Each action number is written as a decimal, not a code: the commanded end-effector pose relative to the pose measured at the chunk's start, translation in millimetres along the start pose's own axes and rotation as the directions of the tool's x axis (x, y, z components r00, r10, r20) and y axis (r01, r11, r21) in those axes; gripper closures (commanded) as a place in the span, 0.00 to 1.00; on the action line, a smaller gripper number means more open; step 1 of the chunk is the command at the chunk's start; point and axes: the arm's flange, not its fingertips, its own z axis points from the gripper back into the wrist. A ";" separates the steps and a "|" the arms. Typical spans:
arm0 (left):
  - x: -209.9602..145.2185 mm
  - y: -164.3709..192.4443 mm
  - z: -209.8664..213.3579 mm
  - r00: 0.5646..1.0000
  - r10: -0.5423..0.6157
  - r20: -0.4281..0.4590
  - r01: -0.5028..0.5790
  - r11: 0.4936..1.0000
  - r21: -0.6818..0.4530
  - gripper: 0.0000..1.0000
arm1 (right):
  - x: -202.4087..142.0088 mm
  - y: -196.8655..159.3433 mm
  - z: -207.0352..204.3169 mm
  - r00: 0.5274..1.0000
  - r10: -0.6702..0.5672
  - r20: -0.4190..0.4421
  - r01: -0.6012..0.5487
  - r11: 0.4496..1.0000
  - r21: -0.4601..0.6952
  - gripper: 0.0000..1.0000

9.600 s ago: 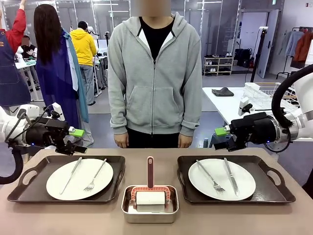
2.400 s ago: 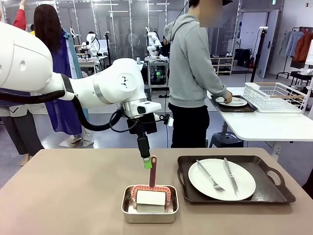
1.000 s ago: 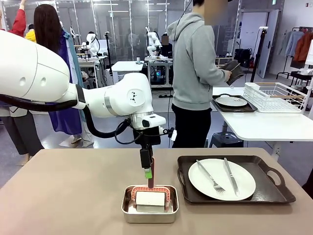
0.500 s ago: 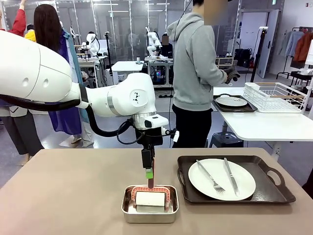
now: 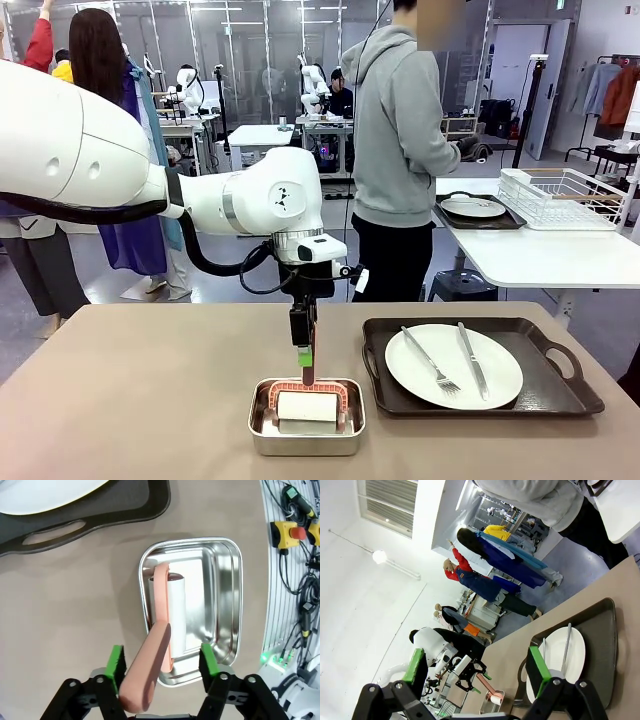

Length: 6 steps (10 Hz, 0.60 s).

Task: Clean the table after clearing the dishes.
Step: When the left (or right) Handle tray is removed, use the left hand (or right hand) to clean the left (or right) side of the table with the Lint Roller.

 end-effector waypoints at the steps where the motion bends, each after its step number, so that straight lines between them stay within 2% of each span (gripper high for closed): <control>1: 0.3 -2.0 3.4 1.000 -0.017 -0.018 0.017 1.000 -0.001 1.00 | -0.9 2.9 1.4 1.000 0.006 0.007 -0.006 1.000 0.002 0.00; 2: 0.8 -3.6 3.0 1.000 -0.019 -0.014 0.019 1.000 -0.005 0.74 | -0.9 2.9 1.4 1.000 0.006 0.007 -0.006 1.000 0.002 0.00; 3: -0.2 -3.5 3.6 1.000 -0.015 -0.015 0.015 1.000 -0.005 1.00 | -0.9 2.9 1.4 1.000 0.006 0.007 -0.006 1.000 0.002 0.00; 6: -4.7 -4.6 5.9 1.000 0.003 -0.015 -0.003 1.000 0.005 1.00 | -0.9 2.9 1.4 1.000 0.006 0.007 -0.006 1.000 0.002 0.00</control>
